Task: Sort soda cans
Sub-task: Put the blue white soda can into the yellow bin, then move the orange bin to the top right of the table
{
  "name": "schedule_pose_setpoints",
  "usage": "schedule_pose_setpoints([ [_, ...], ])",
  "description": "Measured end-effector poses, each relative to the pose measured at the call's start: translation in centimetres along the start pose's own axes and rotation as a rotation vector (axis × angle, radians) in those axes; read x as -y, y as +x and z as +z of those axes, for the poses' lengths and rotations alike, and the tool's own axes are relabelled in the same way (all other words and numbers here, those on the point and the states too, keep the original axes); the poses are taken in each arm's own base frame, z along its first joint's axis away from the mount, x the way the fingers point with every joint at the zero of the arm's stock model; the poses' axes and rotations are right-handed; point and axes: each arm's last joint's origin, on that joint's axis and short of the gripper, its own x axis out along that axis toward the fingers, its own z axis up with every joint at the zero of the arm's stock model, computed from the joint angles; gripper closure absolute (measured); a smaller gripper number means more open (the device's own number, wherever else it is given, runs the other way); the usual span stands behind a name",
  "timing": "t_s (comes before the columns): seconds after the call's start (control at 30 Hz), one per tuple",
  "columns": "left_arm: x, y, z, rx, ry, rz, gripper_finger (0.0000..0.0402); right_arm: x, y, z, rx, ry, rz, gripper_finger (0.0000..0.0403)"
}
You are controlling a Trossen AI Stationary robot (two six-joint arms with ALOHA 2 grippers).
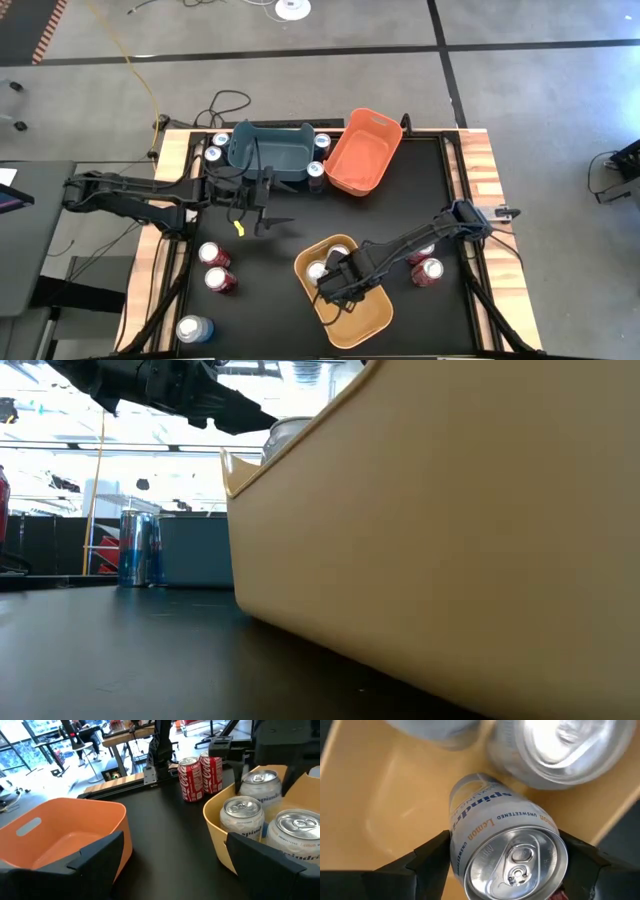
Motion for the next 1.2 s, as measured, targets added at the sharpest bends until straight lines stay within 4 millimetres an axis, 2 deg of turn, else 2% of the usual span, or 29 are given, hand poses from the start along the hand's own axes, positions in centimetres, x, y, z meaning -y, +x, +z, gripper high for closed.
schedule_pose_setpoints([
  [0.3, 0.1, 0.0, -0.2, -0.023, 0.004, -0.008, 0.0052, 0.0, -0.1, -0.1, -0.018, -0.034, 0.007, 0.0044],
  [0.57, 0.1, 0.0, -0.4, -0.043, -0.025, -0.014, 0.0052, 0.0, -0.1, 0.0, 0.008, -0.052, -0.003, 0.0039],
  [0.7, 0.1, 0.0, -0.7, -0.077, -0.038, 0.023, 0.0052, -0.2, -0.8, 0.1, 0.031, -0.067, 0.023, 0.0039],
  [0.8, 0.0, -0.2, -0.7, -0.103, -0.041, 0.07, 0.0052, -0.6, -2.2, 0.5, 0.096, -0.123, 0.064, 0.0039],
  [0.97, -0.1, -1.2, -0.1, -0.131, -0.108, 0.075, 0.0052, -0.7, -5.6, 0.6, 0.259, -0.234, 0.045, 0.004],
  [1.07, 0.3, -2.5, 0.1, -0.181, -0.112, 0.062, 0.0052, 0.1, -7.8, 0.6, 0.32, -0.286, -0.03, 0.0045],
  [1.2, 1.0, -4.8, 0.5, -0.23, -0.153, 0.131, 0.0052, 1.9, -10.8, 0.0, 0.471, -0.357, -0.19, 0.0058],
])
